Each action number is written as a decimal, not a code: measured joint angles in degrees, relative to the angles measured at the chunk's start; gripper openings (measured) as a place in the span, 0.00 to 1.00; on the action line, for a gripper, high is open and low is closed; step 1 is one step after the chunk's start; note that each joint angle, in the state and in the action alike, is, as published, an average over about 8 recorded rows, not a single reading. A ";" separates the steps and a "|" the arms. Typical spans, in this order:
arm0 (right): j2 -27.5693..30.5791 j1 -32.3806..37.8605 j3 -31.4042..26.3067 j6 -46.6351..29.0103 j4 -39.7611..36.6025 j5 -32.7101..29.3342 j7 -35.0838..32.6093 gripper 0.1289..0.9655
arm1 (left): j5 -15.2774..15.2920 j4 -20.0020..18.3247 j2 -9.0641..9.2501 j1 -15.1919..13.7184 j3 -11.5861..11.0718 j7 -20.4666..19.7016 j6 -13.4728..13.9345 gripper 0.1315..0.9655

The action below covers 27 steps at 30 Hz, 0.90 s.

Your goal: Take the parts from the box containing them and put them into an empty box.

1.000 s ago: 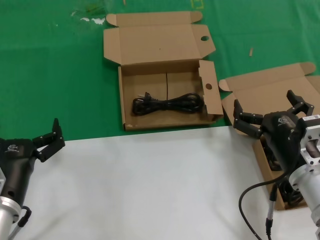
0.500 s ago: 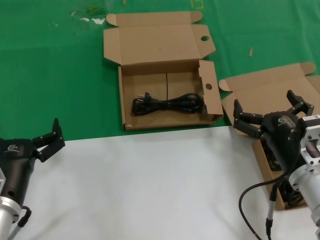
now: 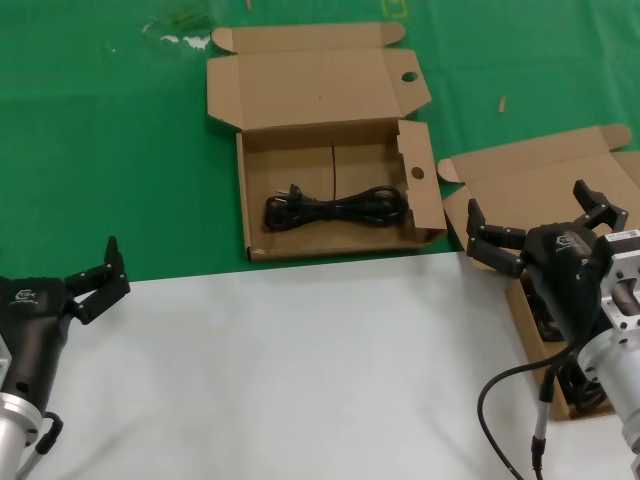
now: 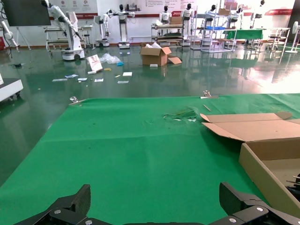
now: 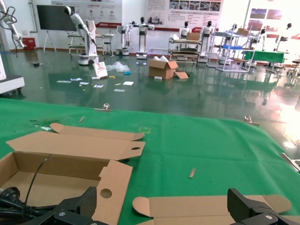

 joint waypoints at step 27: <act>0.00 0.00 0.00 0.00 0.00 0.00 0.00 1.00 | 0.00 0.00 0.00 0.00 0.00 0.00 0.00 1.00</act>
